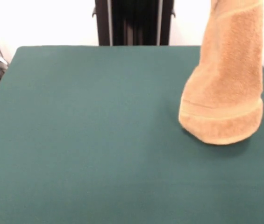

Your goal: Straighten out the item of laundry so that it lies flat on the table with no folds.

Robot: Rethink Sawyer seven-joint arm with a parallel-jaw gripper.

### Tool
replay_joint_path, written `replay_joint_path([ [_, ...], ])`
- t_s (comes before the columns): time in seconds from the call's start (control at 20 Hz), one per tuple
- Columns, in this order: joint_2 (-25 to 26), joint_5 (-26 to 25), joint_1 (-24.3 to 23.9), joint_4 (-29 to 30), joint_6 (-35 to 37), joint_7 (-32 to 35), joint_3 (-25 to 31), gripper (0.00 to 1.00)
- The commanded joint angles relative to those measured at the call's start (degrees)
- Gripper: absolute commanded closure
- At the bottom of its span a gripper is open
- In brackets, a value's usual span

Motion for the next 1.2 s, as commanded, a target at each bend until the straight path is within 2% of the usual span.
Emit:
replay_joint_path([
  [0.05, 5.65, -2.01, -0.23, -0.36, 5.00, -10.77, 7.82, 1.00],
  [0.3, 9.55, -5.05, 0.37, -4.83, 5.41, -8.72, 7.75, 1.00],
  [0.45, 15.98, -8.17, 1.32, -13.25, 9.20, -6.78, 7.86, 1.00],
  [0.6, 19.52, -9.21, 1.46, -17.49, 10.66, -6.04, 7.78, 1.00],
  [0.7, 20.14, -9.50, 1.30, -18.03, 9.98, -5.84, 7.39, 1.00],
  [0.9, 17.56, -9.42, 0.46, -13.87, 6.21, -6.15, 6.25, 1.00],
  [1.2, 7.10, -6.46, -1.31, 1.11, 0.13, -4.92, 3.89, 1.00],
])
